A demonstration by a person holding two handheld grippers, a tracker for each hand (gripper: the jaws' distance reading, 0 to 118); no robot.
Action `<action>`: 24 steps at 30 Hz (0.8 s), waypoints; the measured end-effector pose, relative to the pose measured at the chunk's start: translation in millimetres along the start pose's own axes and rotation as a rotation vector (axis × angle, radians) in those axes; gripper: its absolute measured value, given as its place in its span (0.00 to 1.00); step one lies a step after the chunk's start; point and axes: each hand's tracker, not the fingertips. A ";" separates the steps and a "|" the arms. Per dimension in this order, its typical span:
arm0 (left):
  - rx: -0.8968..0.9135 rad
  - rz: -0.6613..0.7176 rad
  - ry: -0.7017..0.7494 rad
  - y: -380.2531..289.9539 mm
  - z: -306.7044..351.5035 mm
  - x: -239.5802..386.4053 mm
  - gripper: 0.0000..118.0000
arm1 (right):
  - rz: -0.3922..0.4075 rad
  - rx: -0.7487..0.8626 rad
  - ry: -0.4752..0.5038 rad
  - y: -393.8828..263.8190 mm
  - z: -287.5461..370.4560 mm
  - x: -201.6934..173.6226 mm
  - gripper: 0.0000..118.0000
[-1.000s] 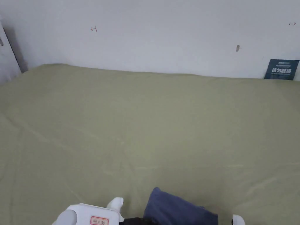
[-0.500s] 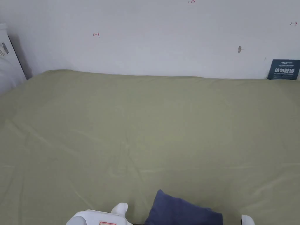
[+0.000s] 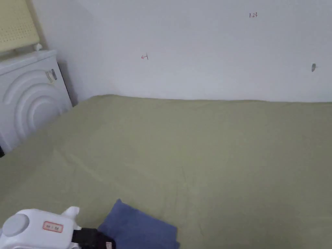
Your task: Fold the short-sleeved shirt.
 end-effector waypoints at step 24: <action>0.385 0.008 0.780 -12.6 175.8 -24.2 0.67 | 0.250 0.118 -0.086 -4.3 68.1 -87.7 0.00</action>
